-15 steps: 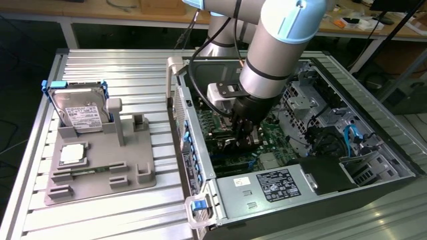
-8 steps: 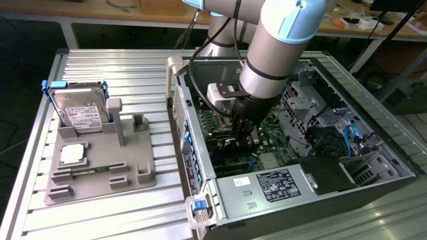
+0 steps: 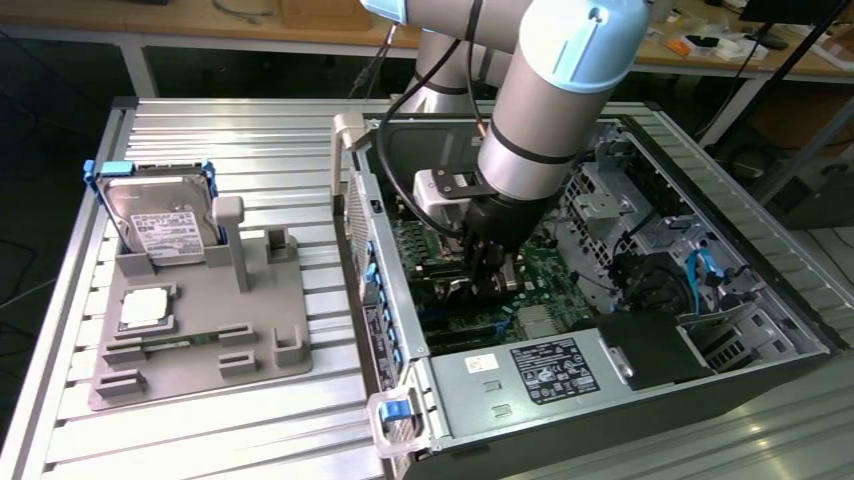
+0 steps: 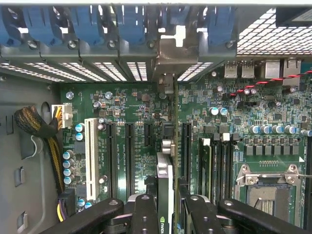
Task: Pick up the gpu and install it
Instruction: 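Insert the gpu into the slot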
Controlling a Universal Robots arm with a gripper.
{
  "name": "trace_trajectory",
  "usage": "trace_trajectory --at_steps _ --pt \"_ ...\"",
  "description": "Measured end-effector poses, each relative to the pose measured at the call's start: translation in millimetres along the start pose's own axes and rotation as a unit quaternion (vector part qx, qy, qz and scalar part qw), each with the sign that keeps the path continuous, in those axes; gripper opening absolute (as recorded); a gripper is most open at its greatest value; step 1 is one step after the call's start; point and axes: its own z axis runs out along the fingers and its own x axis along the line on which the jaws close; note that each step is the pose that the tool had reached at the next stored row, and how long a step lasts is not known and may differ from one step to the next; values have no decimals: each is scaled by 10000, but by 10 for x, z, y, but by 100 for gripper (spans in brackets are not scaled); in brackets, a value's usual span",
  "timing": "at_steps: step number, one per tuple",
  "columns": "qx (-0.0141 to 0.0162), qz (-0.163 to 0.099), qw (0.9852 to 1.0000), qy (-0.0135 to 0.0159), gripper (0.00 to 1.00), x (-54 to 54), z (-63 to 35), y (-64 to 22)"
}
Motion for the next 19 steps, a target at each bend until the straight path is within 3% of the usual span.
trace_trajectory --at_steps 14,15,17,18,19 --pt "0 0 10000 0 27 0 0 0" --pt "0 2 10000 -10 28 -2 6 2" --pt "4 2 10000 -6 28 -1 6 1" --pt "0 1 10000 0 34 0 0 0" --pt "1 0 10000 -1 34 0 1 0"
